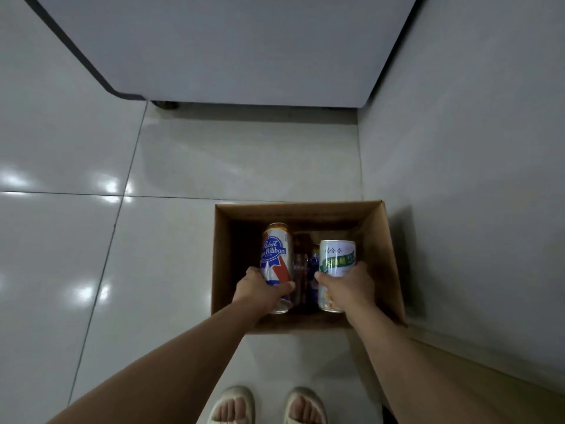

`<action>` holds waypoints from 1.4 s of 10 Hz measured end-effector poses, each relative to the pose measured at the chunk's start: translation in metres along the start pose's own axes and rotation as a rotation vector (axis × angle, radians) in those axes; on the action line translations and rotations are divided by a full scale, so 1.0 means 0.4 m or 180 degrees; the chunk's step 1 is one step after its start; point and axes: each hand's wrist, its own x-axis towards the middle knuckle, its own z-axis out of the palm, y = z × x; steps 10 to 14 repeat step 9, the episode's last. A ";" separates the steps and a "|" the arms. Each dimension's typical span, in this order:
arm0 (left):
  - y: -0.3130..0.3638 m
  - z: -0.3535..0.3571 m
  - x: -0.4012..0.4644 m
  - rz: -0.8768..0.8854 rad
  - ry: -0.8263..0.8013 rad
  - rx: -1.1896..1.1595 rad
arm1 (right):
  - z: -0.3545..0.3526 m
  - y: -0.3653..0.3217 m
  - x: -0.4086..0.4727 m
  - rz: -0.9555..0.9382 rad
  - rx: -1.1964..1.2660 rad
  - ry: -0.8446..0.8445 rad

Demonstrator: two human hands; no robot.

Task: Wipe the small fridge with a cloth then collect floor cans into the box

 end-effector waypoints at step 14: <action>-0.038 0.030 0.133 0.0065 0.0004 0.0797 | 0.074 0.030 0.096 0.0488 -0.0520 -0.0208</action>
